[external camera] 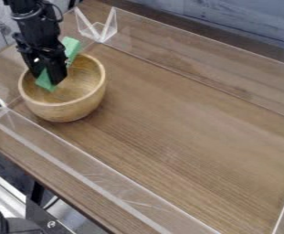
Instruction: Put the green block in the brown bowl
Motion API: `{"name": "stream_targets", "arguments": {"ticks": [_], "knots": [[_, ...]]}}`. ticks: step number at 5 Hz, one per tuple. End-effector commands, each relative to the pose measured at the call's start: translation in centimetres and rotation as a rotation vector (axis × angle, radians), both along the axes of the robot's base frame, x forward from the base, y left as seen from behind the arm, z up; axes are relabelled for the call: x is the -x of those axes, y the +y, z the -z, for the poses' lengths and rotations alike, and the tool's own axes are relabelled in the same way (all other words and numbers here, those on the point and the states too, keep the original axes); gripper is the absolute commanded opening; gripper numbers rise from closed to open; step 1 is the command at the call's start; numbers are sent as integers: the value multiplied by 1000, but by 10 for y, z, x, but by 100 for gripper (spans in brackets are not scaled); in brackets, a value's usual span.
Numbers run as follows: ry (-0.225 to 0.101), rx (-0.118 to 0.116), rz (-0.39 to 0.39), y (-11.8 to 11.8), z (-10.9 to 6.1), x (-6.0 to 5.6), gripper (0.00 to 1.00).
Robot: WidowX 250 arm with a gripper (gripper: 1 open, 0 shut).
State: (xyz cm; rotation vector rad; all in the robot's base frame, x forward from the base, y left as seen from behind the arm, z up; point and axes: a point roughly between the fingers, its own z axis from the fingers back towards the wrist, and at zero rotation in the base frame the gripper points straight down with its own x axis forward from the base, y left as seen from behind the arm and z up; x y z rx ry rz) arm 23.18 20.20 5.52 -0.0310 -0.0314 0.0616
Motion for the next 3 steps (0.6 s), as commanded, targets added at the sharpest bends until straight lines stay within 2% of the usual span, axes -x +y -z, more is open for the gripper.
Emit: {"name": "stream_targets", "arguments": {"ticks": [1, 3], "knots": [[-19, -23, 5, 1, -8, -4, 0], [-8, -16, 7, -4, -8, -4, 0]]}}
